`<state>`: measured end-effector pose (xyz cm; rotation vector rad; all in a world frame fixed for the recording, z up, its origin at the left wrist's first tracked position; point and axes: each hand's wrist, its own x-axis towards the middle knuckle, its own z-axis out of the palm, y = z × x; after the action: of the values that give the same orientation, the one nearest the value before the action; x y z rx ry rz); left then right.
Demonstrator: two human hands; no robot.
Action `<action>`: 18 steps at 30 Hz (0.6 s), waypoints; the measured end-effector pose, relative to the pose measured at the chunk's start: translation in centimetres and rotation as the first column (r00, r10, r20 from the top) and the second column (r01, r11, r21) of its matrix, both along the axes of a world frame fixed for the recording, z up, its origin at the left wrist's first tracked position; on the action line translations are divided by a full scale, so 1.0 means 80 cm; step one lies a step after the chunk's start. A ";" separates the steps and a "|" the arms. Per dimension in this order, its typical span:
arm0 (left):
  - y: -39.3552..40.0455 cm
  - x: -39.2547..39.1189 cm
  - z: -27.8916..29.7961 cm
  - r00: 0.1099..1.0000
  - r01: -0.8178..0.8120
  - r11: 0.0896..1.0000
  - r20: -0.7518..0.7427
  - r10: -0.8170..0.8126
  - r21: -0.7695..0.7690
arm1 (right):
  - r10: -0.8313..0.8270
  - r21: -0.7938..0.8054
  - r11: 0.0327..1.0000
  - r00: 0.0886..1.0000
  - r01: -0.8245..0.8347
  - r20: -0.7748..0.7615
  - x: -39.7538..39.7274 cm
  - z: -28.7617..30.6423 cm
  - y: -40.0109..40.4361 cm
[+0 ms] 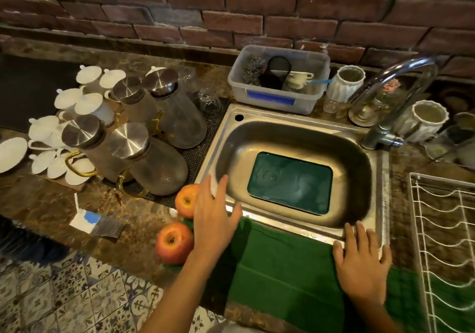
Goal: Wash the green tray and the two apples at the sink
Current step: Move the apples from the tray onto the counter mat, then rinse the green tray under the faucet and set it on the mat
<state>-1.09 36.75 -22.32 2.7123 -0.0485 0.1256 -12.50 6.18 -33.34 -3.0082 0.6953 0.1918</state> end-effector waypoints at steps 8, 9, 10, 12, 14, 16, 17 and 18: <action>-0.079 0.045 -0.088 0.922 0.335 0.920 -0.274 -0.275 0.202 | 0.000 -0.004 1.000 0.998 0.000 -0.057 0.001 0.004 0.000; -0.080 0.047 -0.096 0.915 0.344 0.914 -0.292 -0.276 0.214 | 0.006 -0.002 1.000 0.999 -0.006 -0.051 0.000 0.004 0.000; -0.080 0.047 -0.102 0.911 0.350 0.909 -0.307 -0.275 0.226 | 0.015 0.001 1.000 0.999 -0.015 -0.039 -0.001 0.005 0.000; -0.078 0.044 -0.110 0.908 0.358 0.897 -0.319 -0.271 0.258 | 0.032 0.016 0.999 0.999 -0.032 0.005 -0.002 0.006 -0.001; -0.076 0.039 -0.115 0.904 0.381 0.879 -0.315 -0.289 0.288 | 0.036 0.020 0.999 0.999 -0.036 0.021 -0.003 0.007 0.000; -0.077 0.039 -0.119 0.907 0.387 0.875 -0.293 -0.303 0.291 | 0.023 0.020 1.000 1.000 -0.023 -0.004 -0.001 0.009 0.001; -0.078 0.039 -0.121 0.907 0.389 0.875 -0.285 -0.309 0.290 | 0.019 0.022 1.000 1.000 -0.019 -0.014 0.000 0.009 0.000; -0.078 0.040 -0.121 0.908 0.390 0.875 -0.277 -0.314 0.286 | 0.018 0.023 1.000 1.000 -0.017 -0.021 0.000 0.008 0.000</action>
<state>2.11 30.53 -32.04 2.9787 -0.5475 -0.3275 -12.50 6.16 -32.69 -2.9953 0.6638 0.2308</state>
